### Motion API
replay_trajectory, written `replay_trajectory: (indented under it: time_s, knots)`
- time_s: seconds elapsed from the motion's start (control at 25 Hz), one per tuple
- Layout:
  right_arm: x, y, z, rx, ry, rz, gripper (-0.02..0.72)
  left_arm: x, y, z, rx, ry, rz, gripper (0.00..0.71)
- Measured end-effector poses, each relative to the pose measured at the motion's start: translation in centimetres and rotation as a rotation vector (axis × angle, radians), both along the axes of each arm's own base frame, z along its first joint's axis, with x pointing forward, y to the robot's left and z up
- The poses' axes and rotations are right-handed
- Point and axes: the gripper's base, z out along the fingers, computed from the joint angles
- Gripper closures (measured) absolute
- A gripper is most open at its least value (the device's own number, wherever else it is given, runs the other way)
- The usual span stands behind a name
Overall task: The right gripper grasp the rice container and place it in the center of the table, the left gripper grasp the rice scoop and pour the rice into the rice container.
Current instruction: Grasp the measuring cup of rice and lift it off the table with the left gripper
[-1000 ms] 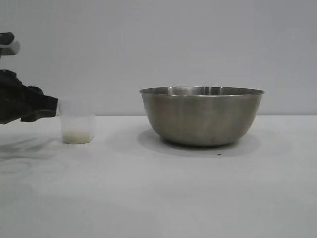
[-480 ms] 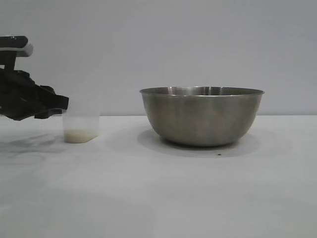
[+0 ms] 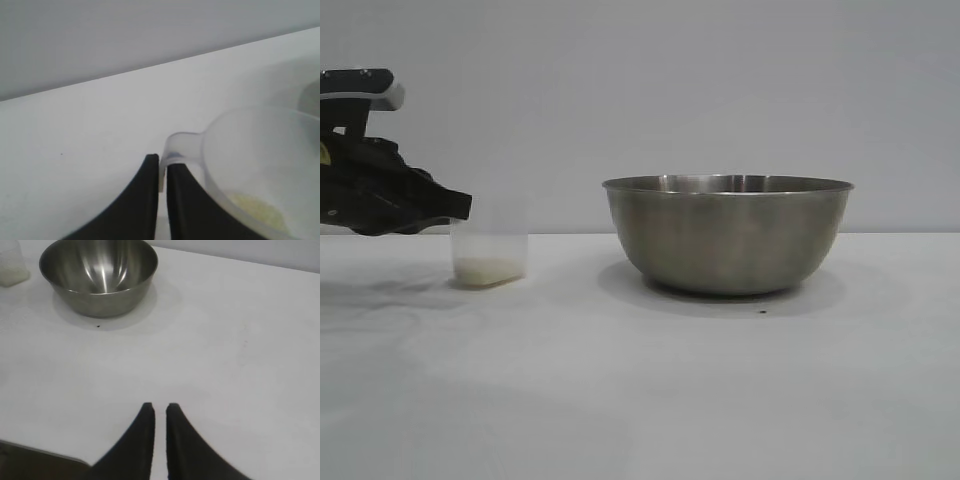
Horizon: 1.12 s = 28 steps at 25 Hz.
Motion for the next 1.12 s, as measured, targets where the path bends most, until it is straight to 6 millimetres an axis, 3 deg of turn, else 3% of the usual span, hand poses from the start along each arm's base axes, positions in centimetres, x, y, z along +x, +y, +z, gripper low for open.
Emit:
replay_trajectory:
  time_s: [0.64, 1.12]
  knots:
    - [0.0, 0.0, 0.0, 0.0, 0.0, 0.0, 0.648, 0.1, -0.1, 0.8, 0.013, -0.066, -0.015, 0.71]
    - [0.0, 0.0, 0.0, 0.0, 0.0, 0.0, 0.648, 1.2, -0.9, 6.1, 0.085, -0.264, -0.095, 0.71]
